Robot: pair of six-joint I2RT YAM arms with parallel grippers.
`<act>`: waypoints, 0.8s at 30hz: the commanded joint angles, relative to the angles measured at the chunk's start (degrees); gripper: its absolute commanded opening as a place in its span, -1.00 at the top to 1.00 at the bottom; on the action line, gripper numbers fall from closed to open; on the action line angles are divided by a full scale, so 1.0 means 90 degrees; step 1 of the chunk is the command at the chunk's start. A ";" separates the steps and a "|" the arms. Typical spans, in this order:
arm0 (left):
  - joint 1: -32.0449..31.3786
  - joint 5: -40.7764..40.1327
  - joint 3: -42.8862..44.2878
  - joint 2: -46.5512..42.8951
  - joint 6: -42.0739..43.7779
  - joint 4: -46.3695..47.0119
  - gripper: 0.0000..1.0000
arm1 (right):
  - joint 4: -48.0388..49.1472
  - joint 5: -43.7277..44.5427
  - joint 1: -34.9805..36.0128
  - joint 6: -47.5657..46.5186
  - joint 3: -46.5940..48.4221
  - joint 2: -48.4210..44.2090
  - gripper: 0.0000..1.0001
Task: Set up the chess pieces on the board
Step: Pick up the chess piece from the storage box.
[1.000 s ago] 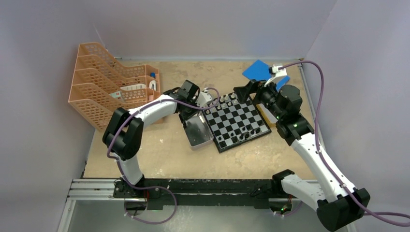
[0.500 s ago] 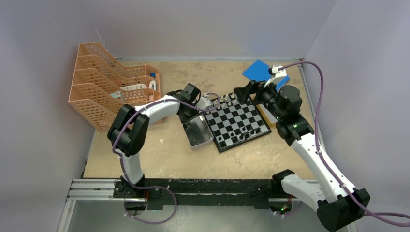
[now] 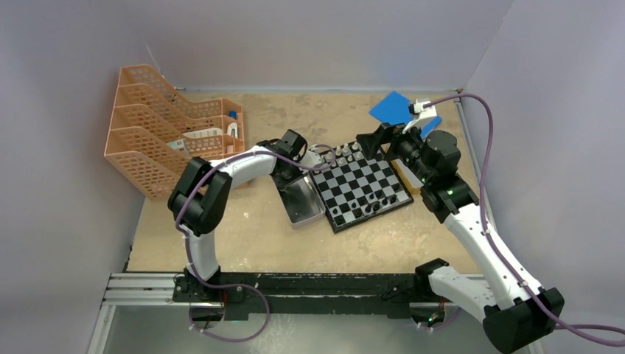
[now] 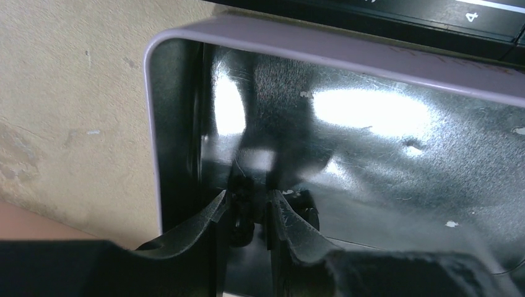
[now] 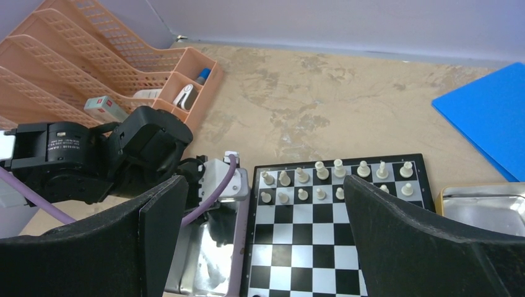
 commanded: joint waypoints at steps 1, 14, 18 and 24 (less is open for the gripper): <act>-0.0023 -0.0005 0.0163 0.0099 0.0155 -0.0047 0.54 | 0.0395 -0.0032 0.0014 -0.0105 -0.0057 -0.0153 -0.96; -0.0341 0.0978 0.0413 -0.0686 -0.0336 0.0127 0.93 | 0.0421 0.0019 0.0014 -0.0022 -0.0156 -0.0115 -0.98; -0.0341 0.1400 0.0154 -0.1319 -0.0973 0.0790 0.95 | 0.0397 0.0256 0.0018 0.0534 -0.0351 -0.0248 -0.98; -0.0290 0.1947 -0.1126 -0.2369 -0.2395 0.2623 0.99 | 0.0658 0.0239 0.0014 0.1028 -0.0637 -0.0420 -0.98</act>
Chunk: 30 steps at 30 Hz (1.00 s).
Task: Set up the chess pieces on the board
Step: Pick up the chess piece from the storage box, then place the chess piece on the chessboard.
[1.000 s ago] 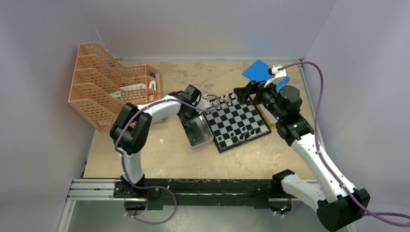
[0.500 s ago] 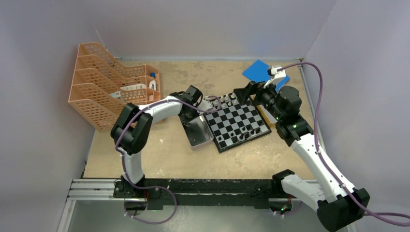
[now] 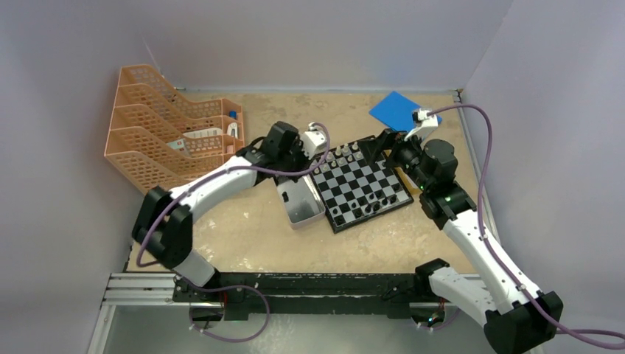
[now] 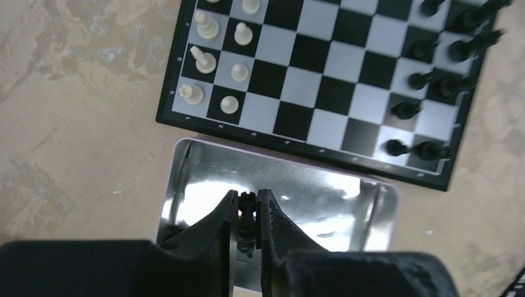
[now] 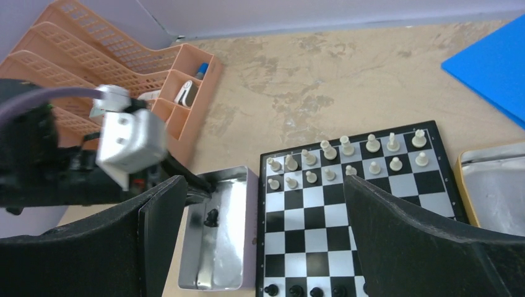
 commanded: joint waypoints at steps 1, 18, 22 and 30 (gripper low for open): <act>0.0085 0.0756 -0.1062 -0.0852 -0.1326 0.1916 0.99 | 0.0560 -0.0113 0.0016 0.0370 -0.0113 -0.0223 -0.98; 0.0187 0.1717 -0.3273 -0.2277 -0.4875 0.5269 1.00 | 0.1224 -0.2584 0.0030 0.0095 -0.0814 0.0307 -0.23; 0.0180 0.1813 -0.3411 -0.2736 -0.5511 0.5392 1.00 | 0.1782 -0.2681 0.0390 0.0067 -0.1218 0.0269 -0.19; 0.0185 0.2223 -0.3082 -0.2864 -0.6261 0.5177 1.00 | 0.2968 -0.2090 0.1617 -0.0077 -0.1580 0.0162 -0.24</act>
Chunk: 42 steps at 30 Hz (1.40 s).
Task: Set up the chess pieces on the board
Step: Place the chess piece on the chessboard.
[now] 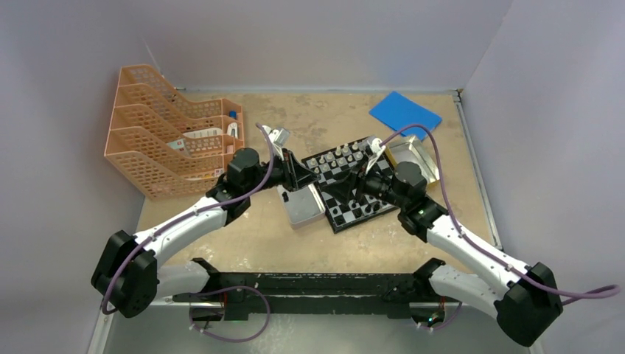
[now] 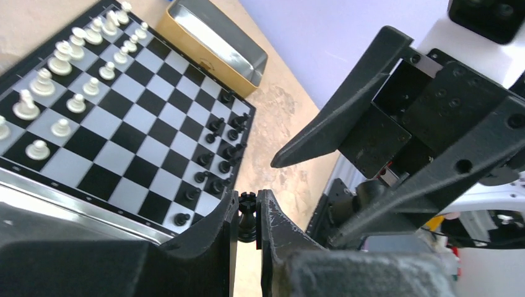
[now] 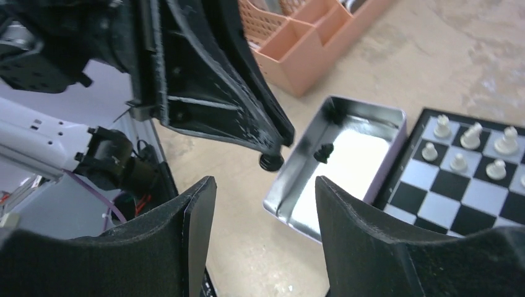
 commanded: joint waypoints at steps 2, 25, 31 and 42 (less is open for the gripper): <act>0.0018 0.0560 0.0253 -0.0077 -0.0698 0.0240 1.00 | 0.1498 0.0146 0.0296 -0.0075 -0.0170 -0.0191 -0.23; 0.0017 0.0945 0.0224 -0.0224 -0.1165 0.0904 1.00 | 0.1261 0.0829 0.1022 -0.0263 0.0191 0.0516 -0.16; 0.0017 0.1167 0.0214 -0.0248 -0.1190 0.0915 1.00 | 0.1735 0.0935 0.1022 -0.0226 0.0078 0.0347 0.36; 0.0016 0.1633 0.0919 -0.0586 0.0210 -0.1115 1.00 | 0.1667 0.0749 0.1021 -0.1785 -0.0340 -0.0144 0.79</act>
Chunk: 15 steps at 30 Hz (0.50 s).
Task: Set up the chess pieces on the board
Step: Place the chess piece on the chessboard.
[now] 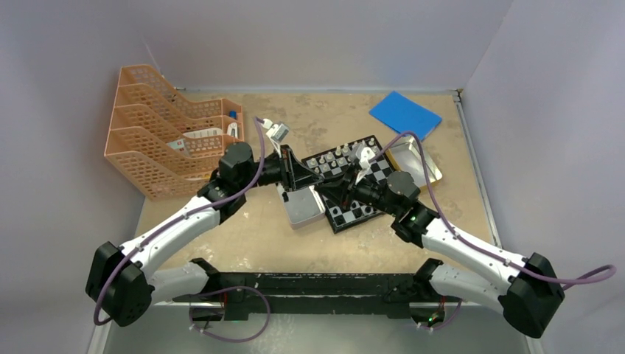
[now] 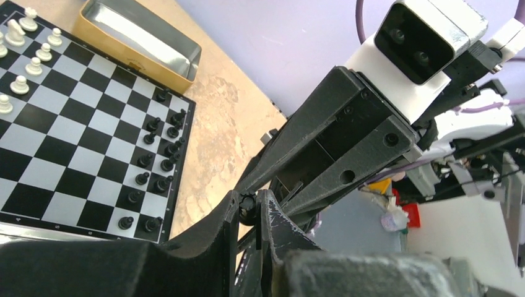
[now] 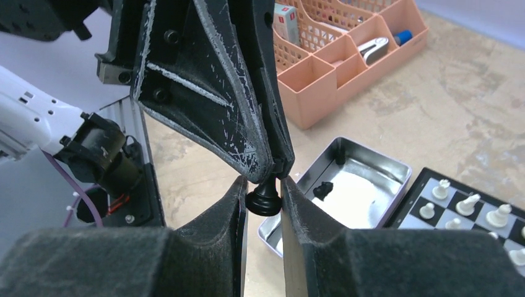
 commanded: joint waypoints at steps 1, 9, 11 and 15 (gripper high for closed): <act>0.0015 0.0674 0.0571 -0.0125 0.0777 -0.0896 1.00 | 0.0378 0.0191 -0.0083 -0.0960 -0.0165 -0.0320 0.79; 0.0008 0.1020 0.1322 0.0181 0.1219 -0.1858 1.00 | -0.0240 0.0299 -0.0083 -0.1397 -0.0005 -0.0139 0.85; 0.0008 0.1056 0.1411 0.0195 0.1361 -0.2013 1.00 | -0.0231 0.0321 -0.0087 -0.1395 -0.0033 -0.0119 0.86; 0.0014 0.1057 0.1678 0.0307 0.1738 -0.2639 1.00 | -0.0255 0.0474 -0.0082 -0.1381 -0.0055 -0.0006 0.88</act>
